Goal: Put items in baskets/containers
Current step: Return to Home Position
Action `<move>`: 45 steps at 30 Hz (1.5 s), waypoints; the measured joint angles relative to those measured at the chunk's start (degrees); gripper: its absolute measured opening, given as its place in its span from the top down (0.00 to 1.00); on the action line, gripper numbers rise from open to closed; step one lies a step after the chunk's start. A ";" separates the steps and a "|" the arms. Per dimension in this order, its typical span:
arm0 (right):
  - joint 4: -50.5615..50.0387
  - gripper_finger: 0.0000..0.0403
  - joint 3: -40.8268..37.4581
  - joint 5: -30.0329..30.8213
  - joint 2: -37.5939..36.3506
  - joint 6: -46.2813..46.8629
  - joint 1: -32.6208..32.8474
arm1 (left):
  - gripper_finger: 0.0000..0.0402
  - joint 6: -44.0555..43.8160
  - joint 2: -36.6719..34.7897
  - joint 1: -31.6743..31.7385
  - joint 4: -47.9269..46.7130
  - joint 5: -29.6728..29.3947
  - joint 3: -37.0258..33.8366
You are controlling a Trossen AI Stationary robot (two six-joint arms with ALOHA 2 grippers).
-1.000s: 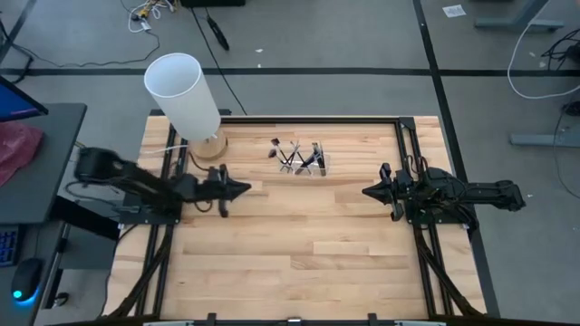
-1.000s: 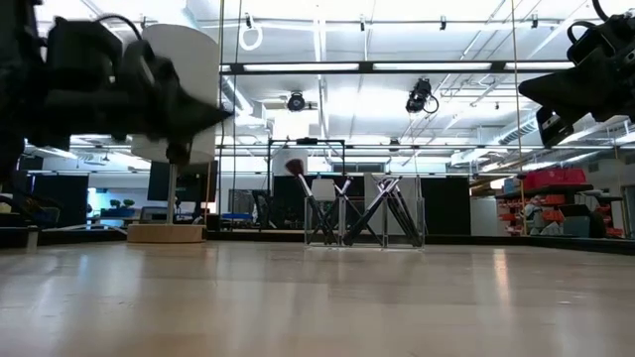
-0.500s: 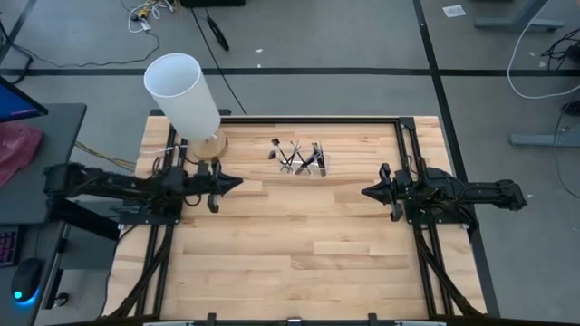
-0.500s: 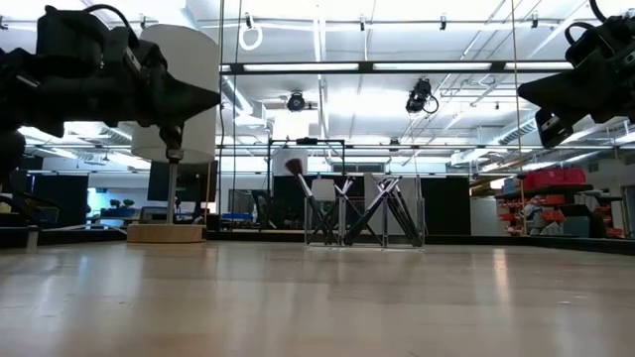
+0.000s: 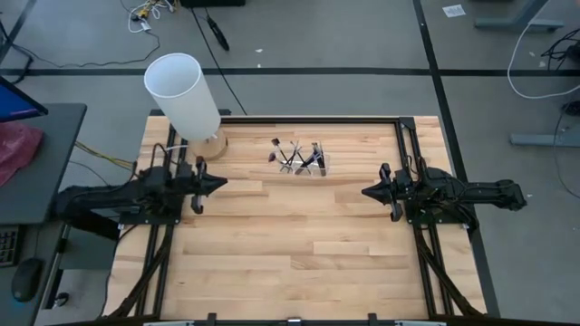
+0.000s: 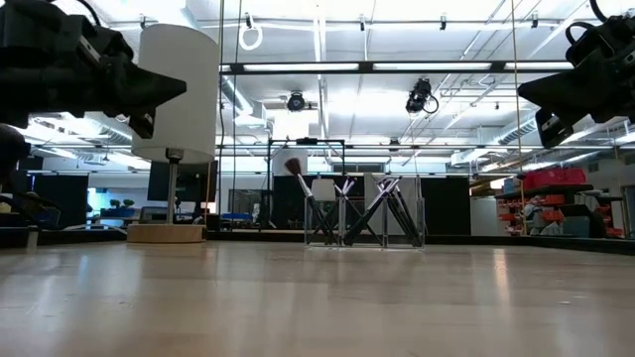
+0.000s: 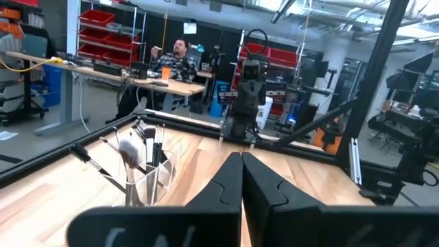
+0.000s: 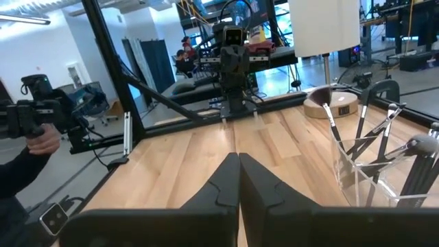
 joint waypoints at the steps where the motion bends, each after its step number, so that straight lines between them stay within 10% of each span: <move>1: -0.01 0.99 0.00 0.00 0.00 0.00 0.00 | 1.00 0.06 -2.13 0.00 -1.99 -0.02 0.00; 29: -0.01 0.99 -0.03 0.00 0.00 0.00 0.00 | 0.99 8.88 -5.94 -1.61 -12.48 -2.36 0.04; 45: -0.02 0.99 -0.03 0.00 0.00 0.00 0.00 | 0.99 -5.26 -2.96 -2.08 -10.56 -2.38 -0.02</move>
